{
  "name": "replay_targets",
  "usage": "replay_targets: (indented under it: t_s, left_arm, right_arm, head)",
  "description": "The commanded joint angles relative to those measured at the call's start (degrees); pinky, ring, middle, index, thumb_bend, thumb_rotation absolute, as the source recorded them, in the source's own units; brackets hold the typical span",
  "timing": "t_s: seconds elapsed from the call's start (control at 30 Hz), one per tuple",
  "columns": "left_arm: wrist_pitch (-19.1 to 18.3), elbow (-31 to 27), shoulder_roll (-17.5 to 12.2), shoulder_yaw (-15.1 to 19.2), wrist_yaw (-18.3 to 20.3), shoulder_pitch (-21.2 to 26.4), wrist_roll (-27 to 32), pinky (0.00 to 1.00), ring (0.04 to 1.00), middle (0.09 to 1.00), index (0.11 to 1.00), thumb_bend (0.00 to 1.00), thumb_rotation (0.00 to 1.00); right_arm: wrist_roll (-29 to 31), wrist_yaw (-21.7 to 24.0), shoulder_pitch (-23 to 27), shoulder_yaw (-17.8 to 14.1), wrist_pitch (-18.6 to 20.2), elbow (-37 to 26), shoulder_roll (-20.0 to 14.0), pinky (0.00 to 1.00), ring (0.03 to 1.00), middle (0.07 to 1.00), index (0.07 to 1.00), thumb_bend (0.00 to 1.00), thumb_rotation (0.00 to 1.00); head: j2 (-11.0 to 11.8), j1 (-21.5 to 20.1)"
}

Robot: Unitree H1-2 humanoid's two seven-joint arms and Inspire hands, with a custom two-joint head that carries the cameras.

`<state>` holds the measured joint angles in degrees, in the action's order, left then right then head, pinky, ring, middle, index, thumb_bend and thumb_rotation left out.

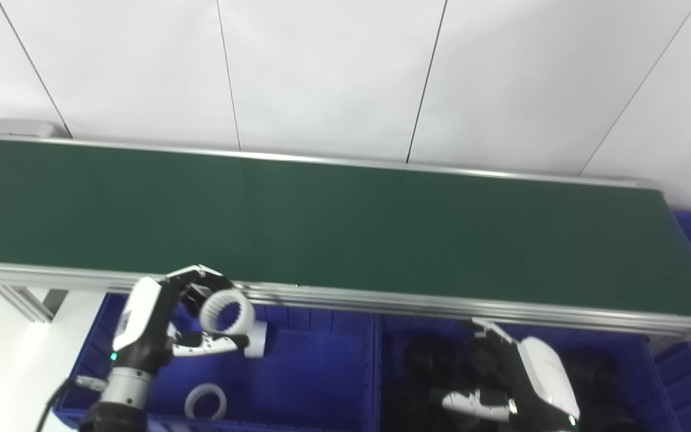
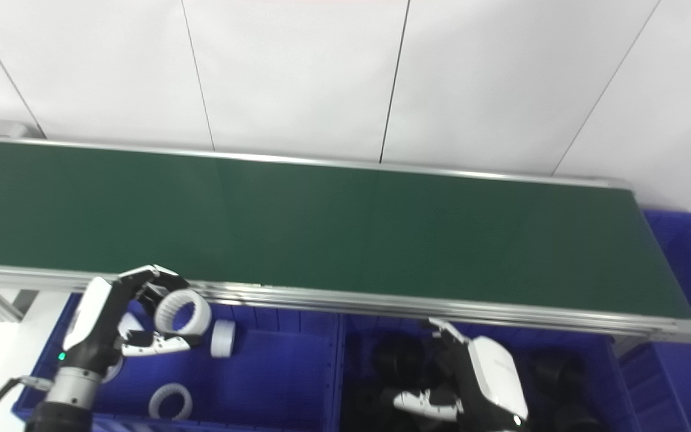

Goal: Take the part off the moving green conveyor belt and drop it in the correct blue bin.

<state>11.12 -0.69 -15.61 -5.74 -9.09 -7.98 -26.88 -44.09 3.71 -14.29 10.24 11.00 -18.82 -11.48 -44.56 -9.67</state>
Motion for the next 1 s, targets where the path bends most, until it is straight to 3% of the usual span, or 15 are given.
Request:
replay_targets:
  t_s: [0.0, 0.3, 0.57, 0.67, 0.77, 0.8, 0.87, 0.97]
  left_arm:
    - [1.3, 1.3, -1.4, 0.8, 0.6, 1.1, 0.6, 0.31, 0.363, 0.440, 0.504, 0.51, 0.00]
    - [-4.0, 6.3, -1.8, 2.2, 3.0, 1.7, 1.1, 0.36, 0.424, 0.454, 0.508, 0.51, 0.00]
    - [-5.7, 8.8, -2.2, 1.4, 4.4, 1.5, 1.0, 0.36, 0.425, 0.432, 0.529, 0.51, 0.00]
    - [-6.3, 9.0, -2.3, 1.5, 4.2, 1.2, 0.3, 0.47, 0.534, 0.550, 0.512, 0.50, 0.04]
    - [-5.4, 8.2, -2.0, 1.8, 3.6, 0.4, 0.6, 0.55, 0.626, 0.688, 0.745, 0.63, 0.54]
    - [-4.2, 8.2, -2.0, 1.9, 3.3, 0.1, 1.0, 0.57, 0.655, 0.716, 0.778, 0.69, 0.63]
    - [-1.6, 8.3, -2.1, 2.0, 3.1, -0.3, 2.2, 0.64, 0.712, 0.757, 0.826, 0.80, 0.76]
    - [1.8, 8.1, -2.1, 2.3, 3.5, -0.9, 4.1, 0.68, 0.757, 0.806, 0.856, 0.90, 0.81]
  right_arm:
    - [-0.2, 0.4, 0.6, -0.5, 1.3, -2.6, 0.3, 0.71, 0.725, 0.703, 0.795, 0.77, 0.43]
    - [-0.6, 2.4, 0.8, -1.2, 2.2, -3.7, 0.6, 0.69, 0.732, 0.706, 0.798, 0.76, 0.41]
    - [-0.7, 2.7, 0.7, -1.5, 2.1, -3.8, 0.5, 0.69, 0.733, 0.706, 0.797, 0.77, 0.42]
    - [-0.8, 2.8, 0.7, -1.5, 2.2, -3.9, 0.7, 0.69, 0.732, 0.707, 0.799, 0.77, 0.43]
    - [-0.9, 2.9, 0.7, -1.4, 2.3, -4.0, 0.7, 0.69, 0.734, 0.708, 0.799, 0.76, 0.43]
    - [-1.0, 3.0, 0.7, -1.4, 2.4, -4.0, 0.7, 0.69, 0.734, 0.709, 0.800, 0.76, 0.43]
    - [-1.0, 3.0, 0.7, -1.4, 2.3, -4.0, 0.7, 0.69, 0.732, 0.708, 0.800, 0.76, 0.42]
    - [-1.0, 3.0, 0.8, -1.4, 2.3, -3.9, 0.8, 0.69, 0.731, 0.707, 0.799, 0.76, 0.41]
  head:
    - [-0.3, 0.1]
    - [-1.2, 0.1]
    - [-1.2, 0.2]
    - [-1.1, 0.0]
    - [-1.1, 0.0]
    - [-1.1, 0.0]
    - [-1.0, -0.1]
    - [-1.0, -0.3]
